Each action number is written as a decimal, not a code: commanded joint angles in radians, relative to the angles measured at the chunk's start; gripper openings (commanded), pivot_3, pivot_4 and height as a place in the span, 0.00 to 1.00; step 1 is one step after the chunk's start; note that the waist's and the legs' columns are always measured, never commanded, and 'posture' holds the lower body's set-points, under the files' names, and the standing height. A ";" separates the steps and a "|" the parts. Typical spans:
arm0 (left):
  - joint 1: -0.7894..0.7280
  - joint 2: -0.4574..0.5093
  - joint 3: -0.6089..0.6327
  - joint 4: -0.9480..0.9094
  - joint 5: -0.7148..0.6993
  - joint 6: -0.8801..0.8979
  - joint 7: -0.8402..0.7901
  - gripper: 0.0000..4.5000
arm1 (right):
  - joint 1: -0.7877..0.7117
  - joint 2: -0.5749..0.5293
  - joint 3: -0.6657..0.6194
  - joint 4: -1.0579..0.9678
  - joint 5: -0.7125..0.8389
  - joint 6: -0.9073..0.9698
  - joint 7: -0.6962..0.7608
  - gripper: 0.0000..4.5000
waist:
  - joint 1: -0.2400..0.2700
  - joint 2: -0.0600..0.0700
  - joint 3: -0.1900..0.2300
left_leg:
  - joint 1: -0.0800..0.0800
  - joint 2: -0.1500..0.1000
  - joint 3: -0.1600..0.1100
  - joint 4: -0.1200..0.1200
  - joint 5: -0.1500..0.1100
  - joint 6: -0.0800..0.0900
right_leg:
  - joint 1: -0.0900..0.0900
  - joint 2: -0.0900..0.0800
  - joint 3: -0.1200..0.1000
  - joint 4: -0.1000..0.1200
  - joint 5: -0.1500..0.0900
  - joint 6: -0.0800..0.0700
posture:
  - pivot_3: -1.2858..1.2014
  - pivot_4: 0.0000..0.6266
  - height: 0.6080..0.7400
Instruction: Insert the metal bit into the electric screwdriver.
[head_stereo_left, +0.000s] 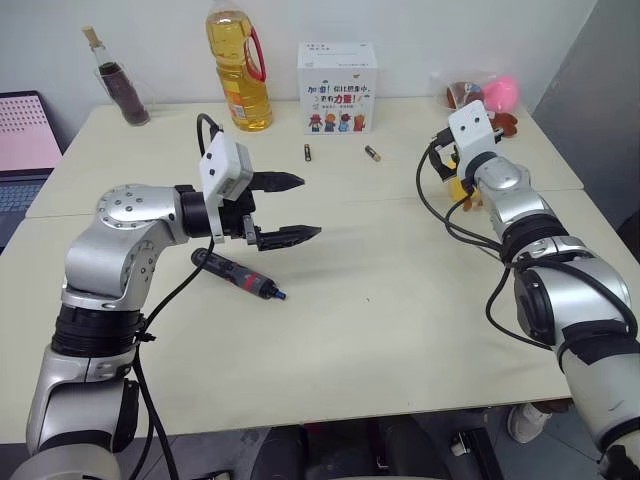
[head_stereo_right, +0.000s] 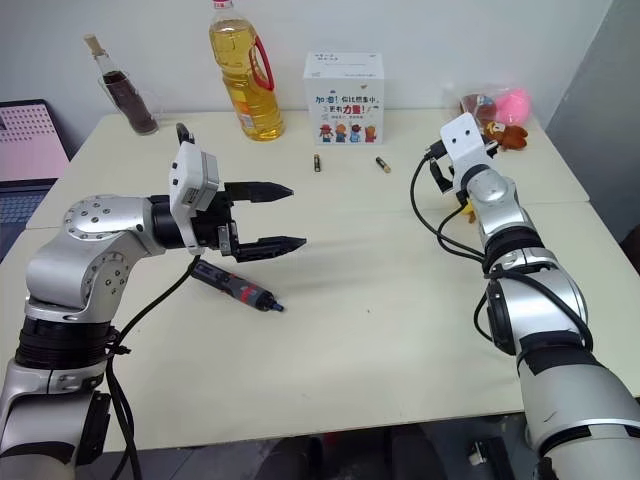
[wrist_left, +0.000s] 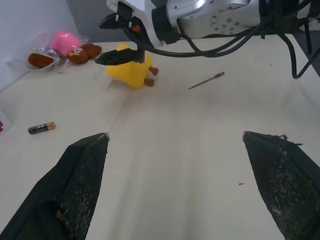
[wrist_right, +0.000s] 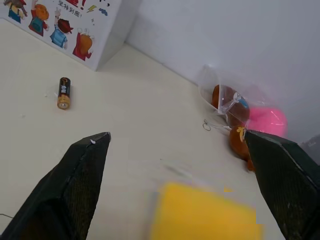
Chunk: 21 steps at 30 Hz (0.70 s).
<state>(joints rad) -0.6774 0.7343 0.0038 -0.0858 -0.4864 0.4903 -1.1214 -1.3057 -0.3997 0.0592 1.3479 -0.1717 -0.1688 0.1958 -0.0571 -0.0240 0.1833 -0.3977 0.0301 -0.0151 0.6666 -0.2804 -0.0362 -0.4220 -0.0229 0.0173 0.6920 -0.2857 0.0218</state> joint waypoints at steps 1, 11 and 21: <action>-0.024 -0.007 0.006 -0.011 0.001 -0.020 -0.002 1.00 | -0.011 -0.029 -0.032 -0.033 0.013 -0.028 0.020 0.99 | 0.000 0.000 0.000 | 0.000 0.000 0.000 0.000 0.000 0.000 | 0.000 0.000 0.000 0.000 0.000 0.000 | 0.52 0.24 1.00; 0.009 0.078 0.031 0.034 0.037 -0.037 -0.056 1.00 | 0.228 -0.051 -0.092 -0.492 0.265 0.063 0.623 0.99 | 0.001 0.000 0.000 | 0.000 0.000 -0.001 0.000 0.000 0.000 | 0.000 0.001 -0.001 0.000 0.000 0.000 | 0.52 0.24 1.00; -0.048 0.279 -0.047 0.257 0.141 -0.177 -0.346 1.00 | 0.863 -0.221 -0.084 -1.636 0.608 0.705 0.747 0.99 | 0.029 0.000 0.000 | 0.000 -0.002 -0.008 0.009 -0.003 0.004 | 0.001 0.002 -0.004 0.006 0.000 0.000 | 0.52 0.24 1.00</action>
<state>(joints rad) -0.6923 0.9832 -0.0338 0.1501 -0.3684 0.3518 -1.4043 -0.4643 -0.6130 0.0003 -0.1436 0.3757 0.4719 0.9687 -0.0284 -0.0236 0.1832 -0.3981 0.0271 -0.0234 0.6767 -0.2831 -0.0315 -0.4198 -0.0195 0.0126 0.6979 -0.2858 0.0218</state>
